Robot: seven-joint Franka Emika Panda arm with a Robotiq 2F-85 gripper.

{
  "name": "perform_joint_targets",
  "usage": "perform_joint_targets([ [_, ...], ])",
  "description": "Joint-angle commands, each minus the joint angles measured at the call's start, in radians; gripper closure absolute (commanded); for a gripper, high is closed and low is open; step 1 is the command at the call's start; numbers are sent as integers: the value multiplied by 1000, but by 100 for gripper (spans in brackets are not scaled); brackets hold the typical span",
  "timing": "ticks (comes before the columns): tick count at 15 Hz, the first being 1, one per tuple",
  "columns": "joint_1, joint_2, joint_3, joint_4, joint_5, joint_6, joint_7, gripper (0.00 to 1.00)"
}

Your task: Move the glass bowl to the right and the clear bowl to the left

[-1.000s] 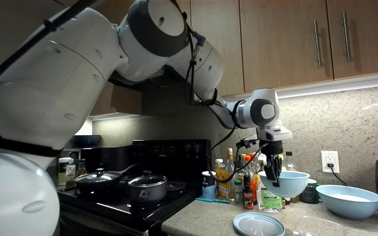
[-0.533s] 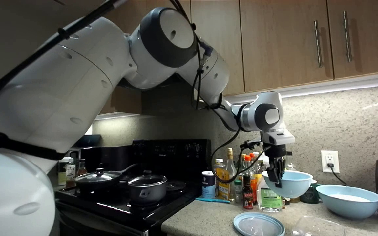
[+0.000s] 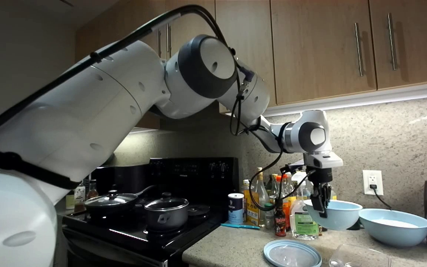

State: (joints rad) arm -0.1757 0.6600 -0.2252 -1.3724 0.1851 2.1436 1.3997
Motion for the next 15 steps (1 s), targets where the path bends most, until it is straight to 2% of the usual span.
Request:
perform_joint_targets([
  [1, -45, 103, 16, 181, 24, -102, 24, 92],
  [9, -105, 302, 90, 482, 26, -288, -60, 93],
  [15, -111, 399, 100, 643, 9, -420, -50, 93],
])
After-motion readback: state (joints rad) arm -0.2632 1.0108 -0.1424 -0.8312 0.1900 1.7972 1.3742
